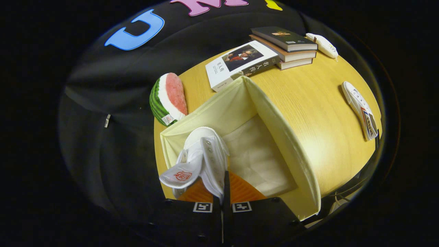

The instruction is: Open the storage box then place both shoes into the box .Put the left shoe in first, then the right shoe, with the right side of both shoes facing outward in a uniform manner.

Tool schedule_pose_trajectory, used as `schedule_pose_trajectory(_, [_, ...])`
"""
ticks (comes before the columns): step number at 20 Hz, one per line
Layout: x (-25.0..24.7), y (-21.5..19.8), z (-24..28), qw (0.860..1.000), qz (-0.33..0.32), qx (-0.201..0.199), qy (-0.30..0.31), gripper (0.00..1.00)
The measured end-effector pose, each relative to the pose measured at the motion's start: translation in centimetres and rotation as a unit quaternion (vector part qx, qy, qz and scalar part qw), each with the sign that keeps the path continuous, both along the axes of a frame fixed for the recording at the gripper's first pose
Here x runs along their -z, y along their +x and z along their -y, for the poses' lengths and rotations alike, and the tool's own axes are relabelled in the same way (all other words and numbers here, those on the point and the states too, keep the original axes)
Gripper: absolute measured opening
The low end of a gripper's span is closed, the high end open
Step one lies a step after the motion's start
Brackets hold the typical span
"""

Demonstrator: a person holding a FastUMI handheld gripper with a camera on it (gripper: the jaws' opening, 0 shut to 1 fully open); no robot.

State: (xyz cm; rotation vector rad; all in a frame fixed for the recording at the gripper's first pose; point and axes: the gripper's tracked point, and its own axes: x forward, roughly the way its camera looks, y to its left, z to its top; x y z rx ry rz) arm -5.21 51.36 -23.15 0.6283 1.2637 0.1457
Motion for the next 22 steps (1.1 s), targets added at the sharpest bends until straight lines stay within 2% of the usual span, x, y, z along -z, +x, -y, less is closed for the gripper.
schedule_pose_trajectory(1, [-0.6, -0.3, -0.7, 1.0, -0.006, -0.001, 0.025, 0.1])
schedule_pose_trajectory(2, [-1.5, -0.2, -1.6, 0.999, -0.006, -0.001, 0.052, 0.3])
schedule_pose_trajectory(3, [-2.6, -0.1, -2.1, 0.998, 0.003, -0.005, 0.065, 0.53])
schedule_pose_trajectory(5, [-3.9, 0.5, -1.9, 0.997, 0.034, -0.023, 0.062, 1.0])
schedule_pose_trajectory(10, [-7.5, 1.2, -0.5, 0.992, 0.101, -0.052, 0.061, 0.99])
schedule_pose_trajectory(15, [-11.0, 2.4, 4.4, 0.977, 0.193, -0.076, 0.037, 0.98])
schedule_pose_trajectory(22, [-13.1, 4.5, 16.7, 0.958, 0.275, -0.076, -0.011, 0.99])
